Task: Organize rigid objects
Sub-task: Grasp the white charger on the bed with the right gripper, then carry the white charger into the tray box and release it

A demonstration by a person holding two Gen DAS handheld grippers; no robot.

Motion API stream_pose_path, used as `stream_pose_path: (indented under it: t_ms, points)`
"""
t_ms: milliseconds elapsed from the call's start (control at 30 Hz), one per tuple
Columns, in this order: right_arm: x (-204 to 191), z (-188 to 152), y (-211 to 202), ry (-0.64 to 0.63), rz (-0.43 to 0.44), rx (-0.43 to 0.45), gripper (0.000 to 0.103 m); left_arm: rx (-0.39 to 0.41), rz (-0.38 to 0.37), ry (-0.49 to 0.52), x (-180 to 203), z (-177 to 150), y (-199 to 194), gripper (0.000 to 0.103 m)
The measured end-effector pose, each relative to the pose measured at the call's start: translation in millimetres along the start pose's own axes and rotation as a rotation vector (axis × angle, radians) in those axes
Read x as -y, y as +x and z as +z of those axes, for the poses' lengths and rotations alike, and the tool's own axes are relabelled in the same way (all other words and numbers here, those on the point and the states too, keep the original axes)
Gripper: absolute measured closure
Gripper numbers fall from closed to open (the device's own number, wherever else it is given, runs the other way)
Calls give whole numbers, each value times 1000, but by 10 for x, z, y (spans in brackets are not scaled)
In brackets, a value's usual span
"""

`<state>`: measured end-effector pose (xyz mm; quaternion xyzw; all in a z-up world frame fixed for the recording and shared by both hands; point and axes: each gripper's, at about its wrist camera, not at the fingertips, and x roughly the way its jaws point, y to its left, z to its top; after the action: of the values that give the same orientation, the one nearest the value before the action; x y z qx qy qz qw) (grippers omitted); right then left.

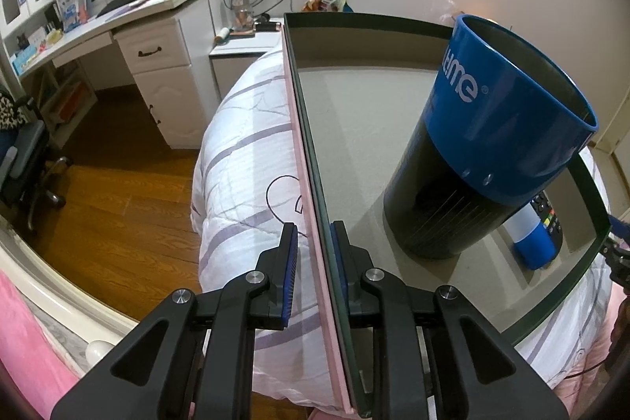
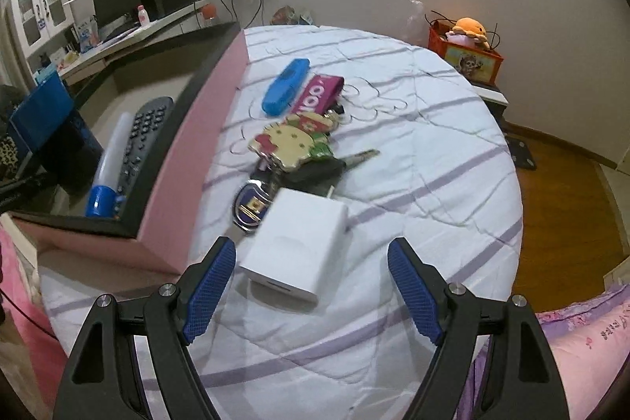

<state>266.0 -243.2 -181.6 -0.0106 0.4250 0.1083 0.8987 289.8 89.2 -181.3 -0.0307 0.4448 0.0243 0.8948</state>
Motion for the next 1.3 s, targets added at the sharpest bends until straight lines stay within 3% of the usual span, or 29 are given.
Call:
stream_pose_path:
  t_ms: [167,233,267,800,1300]
  points:
    - [64,-72,28,-4,2,21,42,-6,0,-3,-34,1,-2,85]
    - [98,-75,10,5,0,33,59,-9,0,-5,-44,-4,0,85]
    - [154,-71,0,23,8,40,60,-10,0,-6,-47,-4,2,85]
    - [143,-54,36,16,9,74,61,-15,-10,-15,-73,-7,34,87]
    - [149,-53,-211,58,65,121,62,-17,-13,-15,-87,11,71,88]
